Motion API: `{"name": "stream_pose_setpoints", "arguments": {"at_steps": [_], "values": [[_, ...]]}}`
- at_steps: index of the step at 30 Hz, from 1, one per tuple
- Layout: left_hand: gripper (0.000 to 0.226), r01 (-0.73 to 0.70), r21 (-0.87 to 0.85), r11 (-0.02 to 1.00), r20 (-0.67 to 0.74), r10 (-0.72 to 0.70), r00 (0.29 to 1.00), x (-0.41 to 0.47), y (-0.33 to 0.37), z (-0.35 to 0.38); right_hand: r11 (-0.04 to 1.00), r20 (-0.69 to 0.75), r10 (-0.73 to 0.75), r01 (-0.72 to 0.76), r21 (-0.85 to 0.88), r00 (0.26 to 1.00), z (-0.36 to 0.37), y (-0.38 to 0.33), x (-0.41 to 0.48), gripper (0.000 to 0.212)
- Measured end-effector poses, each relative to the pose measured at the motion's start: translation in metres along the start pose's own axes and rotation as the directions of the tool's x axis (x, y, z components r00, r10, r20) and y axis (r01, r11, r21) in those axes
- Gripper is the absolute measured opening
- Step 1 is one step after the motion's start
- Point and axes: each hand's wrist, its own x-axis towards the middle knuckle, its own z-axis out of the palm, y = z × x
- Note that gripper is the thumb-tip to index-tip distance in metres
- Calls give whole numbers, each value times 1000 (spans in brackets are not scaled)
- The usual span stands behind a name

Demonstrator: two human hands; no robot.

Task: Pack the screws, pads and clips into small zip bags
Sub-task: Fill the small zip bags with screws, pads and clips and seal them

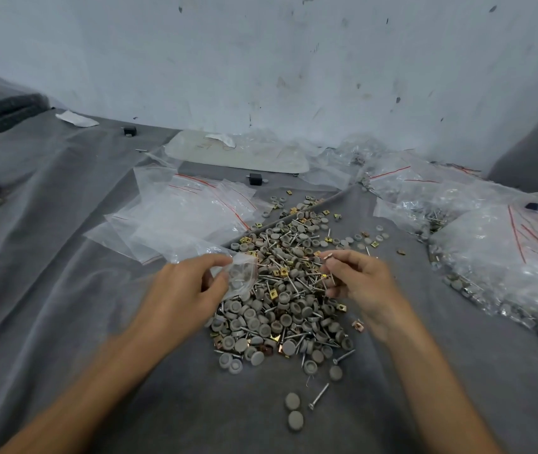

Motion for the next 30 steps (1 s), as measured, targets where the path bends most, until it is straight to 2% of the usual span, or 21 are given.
{"name": "stream_pose_setpoints", "arguments": {"at_steps": [5, 9, 14, 17, 23, 30], "values": [[22, -1, -32, 999, -4, 1, 1000, 2, 0, 6, 999, 138, -40, 43, -22, 990, 11, 1, -8, 15], [14, 56, -113, 992, 18, -54, 998, 3, 0, 6, 981, 229, -100, 134, -137, 968, 25, 1, -16, 11], [18, 58, -233, 971, 99, -36, 994, 0, 7, 9, 920, 282, -260, 326, -219, 923, 51, -6, -28, 13], [15, 39, -260, 965, 130, -5, 991, -2, 12, 7, 830, 261, -364, 439, -345, 894, 62, -8, -35, 17], [20, 78, -296, 952, 128, -42, 991, -2, 12, 7, 796, 244, -372, 443, -413, 896, 68, -12, -40, 15], [21, 104, -305, 947, 155, -59, 986, -2, 11, 8, 837, 198, -373, 421, -349, 907, 63, -14, -38, 15]]}}
